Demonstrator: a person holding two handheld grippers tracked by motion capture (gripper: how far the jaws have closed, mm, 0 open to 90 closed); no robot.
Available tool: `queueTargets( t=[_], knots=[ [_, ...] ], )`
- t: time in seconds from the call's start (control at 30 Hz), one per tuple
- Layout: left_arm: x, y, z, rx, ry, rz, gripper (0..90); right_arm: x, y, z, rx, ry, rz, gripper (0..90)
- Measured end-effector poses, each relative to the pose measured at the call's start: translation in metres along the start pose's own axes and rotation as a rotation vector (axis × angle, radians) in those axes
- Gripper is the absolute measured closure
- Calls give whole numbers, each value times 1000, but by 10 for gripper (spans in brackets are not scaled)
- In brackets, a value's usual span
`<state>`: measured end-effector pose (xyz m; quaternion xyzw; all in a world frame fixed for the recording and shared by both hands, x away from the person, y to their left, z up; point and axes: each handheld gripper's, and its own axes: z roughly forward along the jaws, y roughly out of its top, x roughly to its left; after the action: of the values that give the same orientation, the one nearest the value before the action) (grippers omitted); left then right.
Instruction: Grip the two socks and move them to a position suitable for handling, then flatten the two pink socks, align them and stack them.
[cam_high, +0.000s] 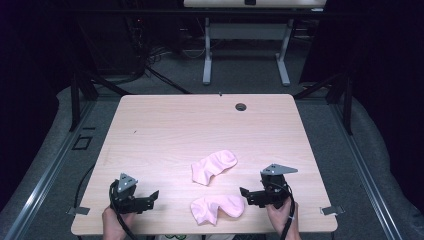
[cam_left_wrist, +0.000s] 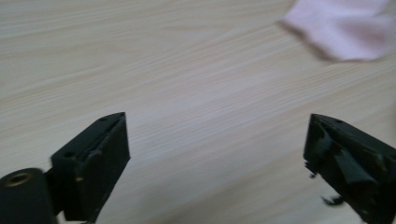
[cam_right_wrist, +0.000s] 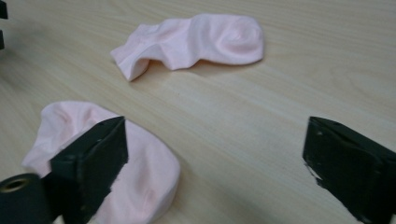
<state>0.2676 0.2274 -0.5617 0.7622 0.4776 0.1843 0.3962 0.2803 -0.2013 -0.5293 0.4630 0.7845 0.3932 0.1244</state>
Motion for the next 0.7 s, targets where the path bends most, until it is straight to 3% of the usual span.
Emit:
queueTargets(
  t=[0.03, 0.2, 0.33, 0.43, 0.5, 0.53, 0.6, 0.7],
  knots=[
    [-7, 1, -1, -5, -9, 24, 79, -1, -4, 0, -2, 19, -11, 143],
    [-39, 2, 3, 16, -93, 113, 80, 2, -18, -2, 4, 33, -57, 154],
    [-63, 3, 5, 30, -131, 172, 75, 3, -22, -4, 7, 47, -65, 167],
    [-80, 3, 8, 41, -161, 221, 73, 5, -25, -3, 13, 55, -70, 225],
    [-88, 2, 12, 45, -179, 246, 97, 9, -27, -1, 26, 62, -82, 283],
    [-94, 1, 15, 45, -210, 261, 113, 10, -27, 0, 19, 66, -81, 308],
    [-97, 1, 15, 46, -223, 271, 122, 10, -28, 1, 19, 75, -79, 322],
    [-107, 1, 18, 57, -244, 325, 155, 12, -29, 4, 27, 79, -76, 383]
  ],
)
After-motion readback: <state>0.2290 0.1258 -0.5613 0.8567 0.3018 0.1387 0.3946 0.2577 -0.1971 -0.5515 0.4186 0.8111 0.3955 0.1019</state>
